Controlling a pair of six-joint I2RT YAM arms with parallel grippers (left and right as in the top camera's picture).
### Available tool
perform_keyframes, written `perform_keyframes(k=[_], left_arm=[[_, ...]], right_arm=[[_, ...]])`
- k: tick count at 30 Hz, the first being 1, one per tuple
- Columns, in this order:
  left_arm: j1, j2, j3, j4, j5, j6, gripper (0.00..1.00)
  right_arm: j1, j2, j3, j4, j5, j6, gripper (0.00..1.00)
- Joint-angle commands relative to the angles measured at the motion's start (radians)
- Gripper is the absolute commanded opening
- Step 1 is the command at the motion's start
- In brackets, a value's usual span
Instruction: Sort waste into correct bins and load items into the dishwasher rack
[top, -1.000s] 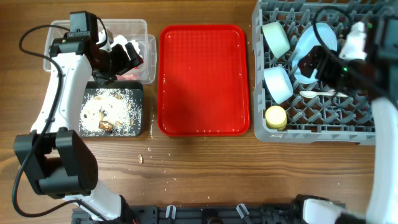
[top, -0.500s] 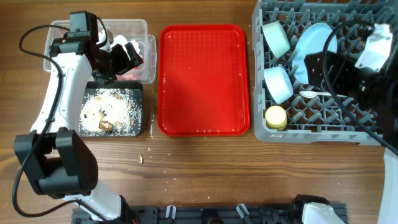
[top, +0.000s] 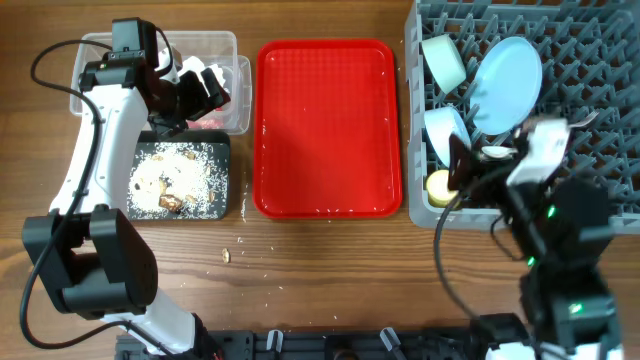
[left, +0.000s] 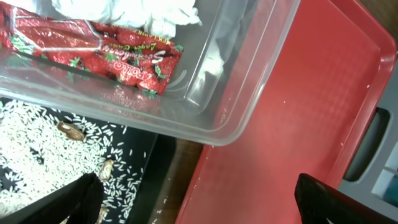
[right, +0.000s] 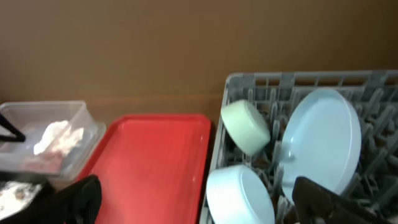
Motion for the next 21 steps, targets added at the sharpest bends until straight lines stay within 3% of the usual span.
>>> perform_keyframes(k=[1, 13, 21], left_arm=[[0.005, -0.003, 0.004, 0.000, -0.003, 0.002, 1.00], [0.005, -0.004, 0.004, 0.000, -0.003, 0.002, 1.00], [0.005, -0.003, 0.004, 0.000, -0.003, 0.002, 1.00]], right_arm=[[0.004, -0.135, -0.237, 0.136, 0.019, -0.017, 1.00], [0.013, -0.576, -0.703, 0.435, 0.008, -0.017, 1.00], [0.032, -0.634, -0.700, 0.338, 0.005, -0.016, 1.00]])
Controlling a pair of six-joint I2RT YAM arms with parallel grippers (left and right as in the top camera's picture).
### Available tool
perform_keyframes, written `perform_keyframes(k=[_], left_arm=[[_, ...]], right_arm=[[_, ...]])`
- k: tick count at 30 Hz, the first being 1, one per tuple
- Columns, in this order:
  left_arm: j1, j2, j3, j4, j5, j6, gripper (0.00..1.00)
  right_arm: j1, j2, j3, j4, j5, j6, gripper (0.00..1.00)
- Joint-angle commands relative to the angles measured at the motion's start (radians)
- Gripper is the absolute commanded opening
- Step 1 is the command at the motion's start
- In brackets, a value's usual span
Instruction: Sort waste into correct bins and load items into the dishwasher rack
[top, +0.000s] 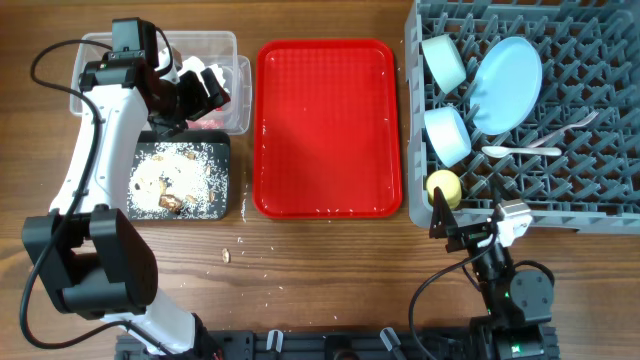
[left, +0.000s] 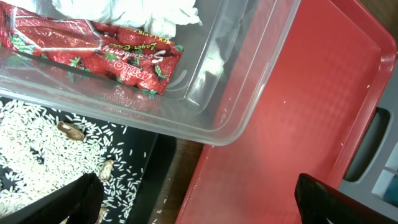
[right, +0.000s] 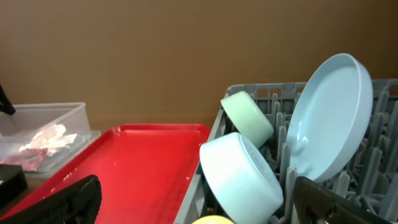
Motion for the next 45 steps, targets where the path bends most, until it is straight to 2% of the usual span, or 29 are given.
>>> perform_keyframes(k=[1, 23, 30, 34, 38, 45], left_arm=[[0.005, -0.003, 0.004, 0.000, -0.002, 0.002, 1.00], [0.006, -0.006, 0.003, -0.008, -0.012, 0.002, 1.00], [-0.013, -0.121, 0.002, -0.051, -0.077, 0.007, 1.00], [-0.063, -0.264, -0.069, 0.091, -0.054, 0.151, 1.00], [-0.116, -0.439, -0.251, 0.308, -0.031, 0.291, 1.00], [-0.116, -0.790, -0.759, 0.692, -0.032, 0.291, 1.00]], right_arm=[[0.028, -0.016, -0.001, -0.015, 0.002, -0.010, 1.00], [0.031, -0.009, -0.001, -0.017, 0.002, -0.010, 1.00], [0.031, -0.009, -0.001, -0.017, 0.002, -0.010, 1.00], [0.031, -0.009, -0.001, -0.017, 0.002, -0.010, 1.00], [0.031, -0.009, -0.001, -0.017, 0.002, -0.010, 1.00], [0.031, -0.009, -0.001, -0.017, 0.002, -0.010, 1.00]])
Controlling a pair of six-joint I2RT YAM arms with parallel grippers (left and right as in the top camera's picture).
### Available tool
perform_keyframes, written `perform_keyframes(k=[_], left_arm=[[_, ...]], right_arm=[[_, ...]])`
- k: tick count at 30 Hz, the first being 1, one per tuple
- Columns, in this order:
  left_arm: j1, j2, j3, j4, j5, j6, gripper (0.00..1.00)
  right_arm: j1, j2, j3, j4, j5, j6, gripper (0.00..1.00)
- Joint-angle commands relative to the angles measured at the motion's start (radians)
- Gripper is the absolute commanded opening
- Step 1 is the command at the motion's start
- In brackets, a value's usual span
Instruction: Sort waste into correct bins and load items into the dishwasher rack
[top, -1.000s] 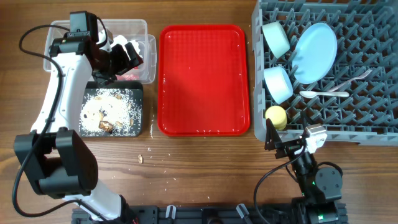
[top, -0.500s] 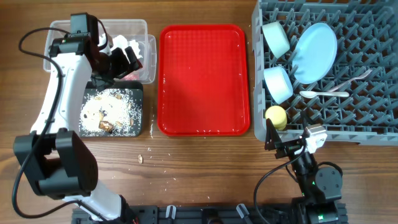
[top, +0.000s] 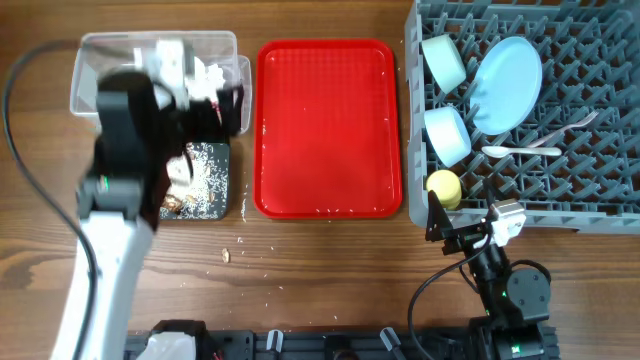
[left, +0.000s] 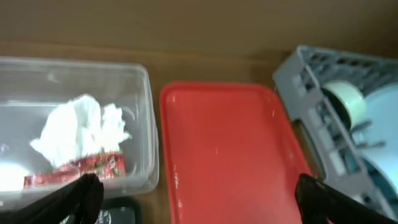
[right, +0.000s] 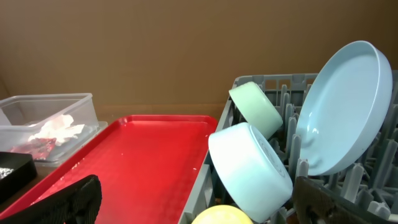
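My left gripper (left: 196, 205) is open and empty, held high over the clear bin (left: 146, 124), which holds white tissue (left: 84, 124) and a strawberry wrapper (left: 74, 171). In the overhead view that arm is blurred above the bins. The red tray (top: 330, 130) is bare apart from specks. The grey rack (top: 600, 200) carries a green bowl (top: 443, 60), a blue plate (top: 508, 80), a blue bowl (top: 447, 135), a yellow cup (top: 442, 186) and a white spoon (top: 520, 151). My right gripper (top: 462, 232) is open and empty, at the table's front just below the rack's corner.
A black bin (top: 205, 200) with rice and scraps sits in front of the clear bin, partly under the left arm. A crumb (top: 226, 256) and rice grains lie on the wood near it. The rack's front wall stands close to the right gripper.
My left arm has risen from low over the clear bin's corner; its camera now takes in the bin, tray and rack. The right arm has barely shifted.
At first my right gripper was over the rack's front beside the white spoon, while my left gripper hung open low over the clear bin. Then the right arm was back at the table's front, the spoon lying in the rack. Now the left arm is raised.
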Motion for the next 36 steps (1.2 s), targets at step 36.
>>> perform_keyframes(k=[36], left_arm=[[0.048, -1.149, -0.974, 0.288, -0.067, 0.006, 1.00]], right_arm=[[0.005, -0.003, -0.001, 0.002, 0.002, -0.010, 1.00]])
